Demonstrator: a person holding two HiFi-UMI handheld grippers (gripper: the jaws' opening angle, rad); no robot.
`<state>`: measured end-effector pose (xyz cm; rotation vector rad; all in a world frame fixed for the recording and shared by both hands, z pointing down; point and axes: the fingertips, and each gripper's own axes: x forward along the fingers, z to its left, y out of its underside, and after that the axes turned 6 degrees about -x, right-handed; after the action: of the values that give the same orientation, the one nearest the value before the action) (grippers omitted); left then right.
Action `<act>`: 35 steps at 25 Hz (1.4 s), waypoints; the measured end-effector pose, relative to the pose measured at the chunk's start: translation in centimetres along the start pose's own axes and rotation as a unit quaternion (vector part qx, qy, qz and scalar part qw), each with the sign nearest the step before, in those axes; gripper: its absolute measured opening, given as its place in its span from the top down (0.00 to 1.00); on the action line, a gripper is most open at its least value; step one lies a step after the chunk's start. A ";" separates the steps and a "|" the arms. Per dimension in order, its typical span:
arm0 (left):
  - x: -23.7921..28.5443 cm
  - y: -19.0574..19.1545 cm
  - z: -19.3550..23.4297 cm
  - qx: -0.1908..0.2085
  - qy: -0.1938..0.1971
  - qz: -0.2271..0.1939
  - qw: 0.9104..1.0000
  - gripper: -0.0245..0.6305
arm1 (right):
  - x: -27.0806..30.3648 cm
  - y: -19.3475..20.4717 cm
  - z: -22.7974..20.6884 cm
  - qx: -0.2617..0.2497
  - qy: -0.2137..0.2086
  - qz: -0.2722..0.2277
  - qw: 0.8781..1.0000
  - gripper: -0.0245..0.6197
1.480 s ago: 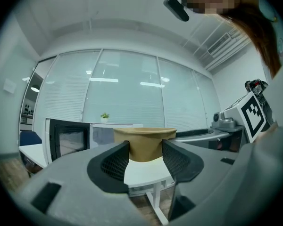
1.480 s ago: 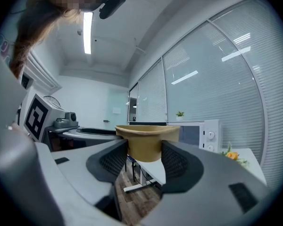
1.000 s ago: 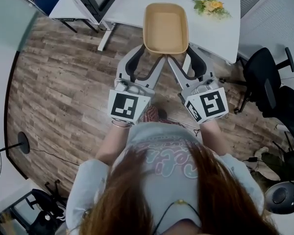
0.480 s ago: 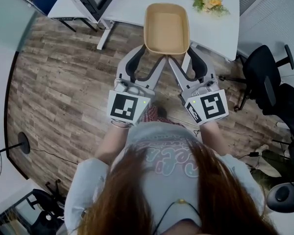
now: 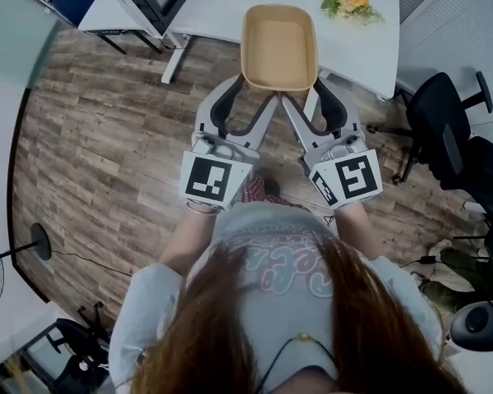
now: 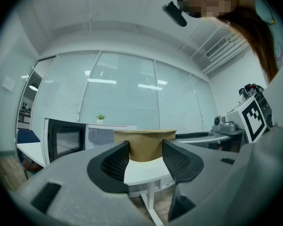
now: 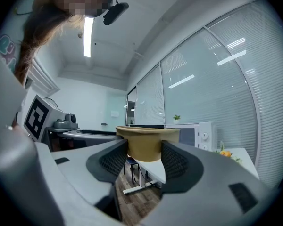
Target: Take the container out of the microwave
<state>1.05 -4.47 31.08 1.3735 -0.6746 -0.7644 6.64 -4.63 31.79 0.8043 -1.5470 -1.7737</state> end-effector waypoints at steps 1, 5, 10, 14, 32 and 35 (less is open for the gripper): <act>-0.1 0.0 -0.1 0.000 0.001 -0.001 1.000 0.63 | -0.1 0.0 0.0 0.000 0.001 0.000 1.000 0.62; -0.4 -0.3 -0.3 0.000 0.002 -0.003 1.000 0.63 | -0.4 -0.3 0.3 -0.001 0.003 -0.004 1.000 0.62; -0.9 -0.8 -0.3 0.005 -0.001 -0.009 1.000 0.63 | -0.5 -0.8 0.8 -0.003 0.000 -0.009 1.000 0.62; -1.1 -1.0 -0.4 0.007 -0.002 -0.010 1.000 0.63 | -0.6 -1.0 0.8 -0.008 -0.001 -0.008 1.000 0.62; -0.7 -1.6 -0.2 0.004 -0.011 -0.017 1.000 0.63 | -0.2 -1.5 0.4 -0.018 -0.004 -0.018 1.000 0.62; -0.6 -1.8 0.0 0.004 -0.011 -0.018 1.000 0.63 | 0.0 -1.7 0.3 -0.019 -0.005 -0.020 1.000 0.62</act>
<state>0.58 -4.07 29.25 1.3894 -0.6731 -0.8080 6.25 -4.33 30.09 0.8135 -1.5077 -1.8326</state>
